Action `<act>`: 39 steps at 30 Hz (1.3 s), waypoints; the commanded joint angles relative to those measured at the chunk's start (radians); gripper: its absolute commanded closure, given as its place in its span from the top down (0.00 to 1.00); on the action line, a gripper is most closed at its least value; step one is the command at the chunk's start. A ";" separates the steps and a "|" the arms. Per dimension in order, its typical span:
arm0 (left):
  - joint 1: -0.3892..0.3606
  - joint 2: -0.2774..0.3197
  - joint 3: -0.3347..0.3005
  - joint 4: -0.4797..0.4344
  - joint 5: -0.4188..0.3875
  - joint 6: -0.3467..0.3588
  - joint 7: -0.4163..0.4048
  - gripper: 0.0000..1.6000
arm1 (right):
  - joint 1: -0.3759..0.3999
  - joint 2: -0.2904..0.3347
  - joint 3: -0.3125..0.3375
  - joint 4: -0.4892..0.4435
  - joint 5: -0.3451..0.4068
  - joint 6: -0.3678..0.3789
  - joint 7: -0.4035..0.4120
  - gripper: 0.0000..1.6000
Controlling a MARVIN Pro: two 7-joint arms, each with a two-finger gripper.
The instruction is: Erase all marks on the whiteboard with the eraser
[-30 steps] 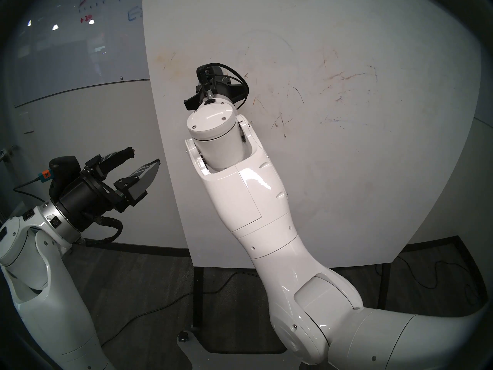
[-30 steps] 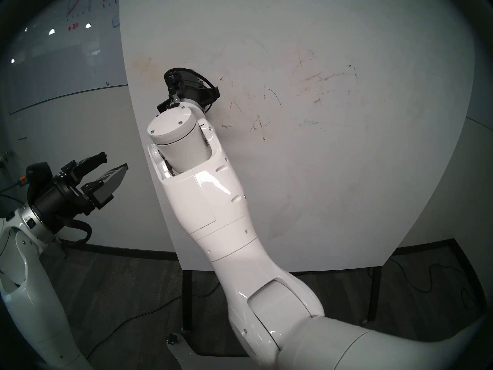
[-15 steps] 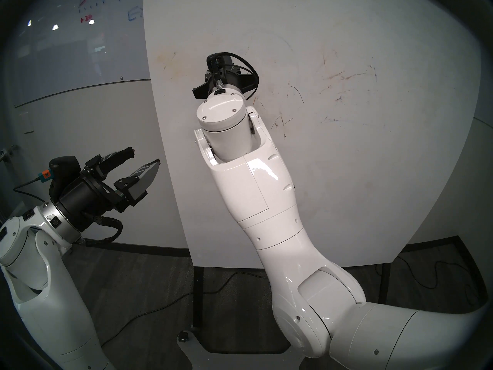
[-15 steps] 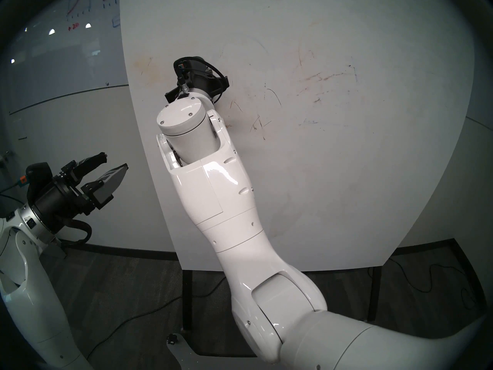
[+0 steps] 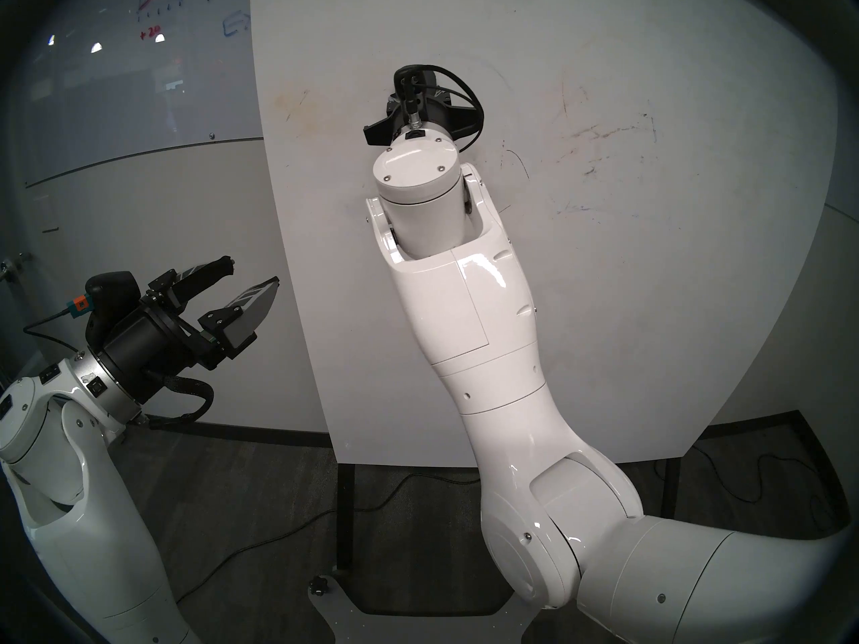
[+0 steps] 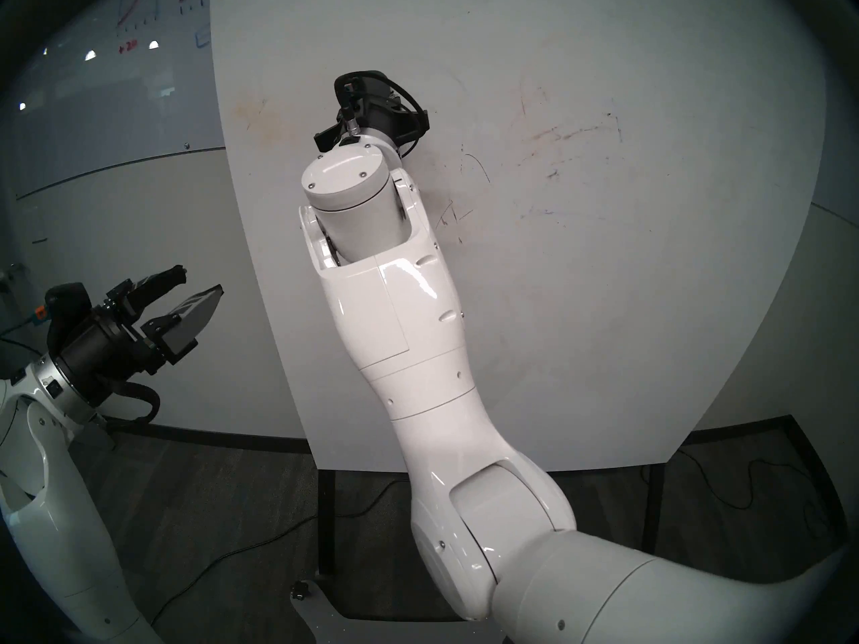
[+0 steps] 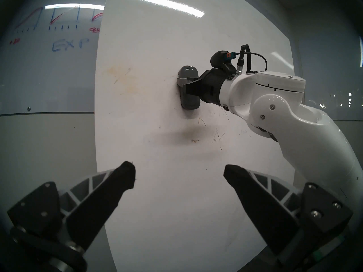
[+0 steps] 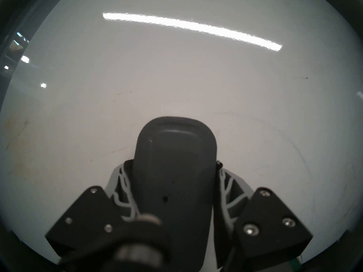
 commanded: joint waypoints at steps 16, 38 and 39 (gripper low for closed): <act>-0.002 0.002 0.002 -0.016 -0.003 0.000 0.000 1.00 | -0.059 0.079 0.161 -0.060 -0.003 0.053 -0.013 0.00; -0.003 0.002 0.002 -0.016 -0.004 0.000 0.001 1.00 | -0.190 0.076 0.194 -0.232 0.105 0.173 0.167 0.00; -0.002 0.002 0.002 -0.016 -0.004 0.000 0.001 1.00 | -0.193 0.078 0.193 -0.236 0.107 0.179 0.175 0.00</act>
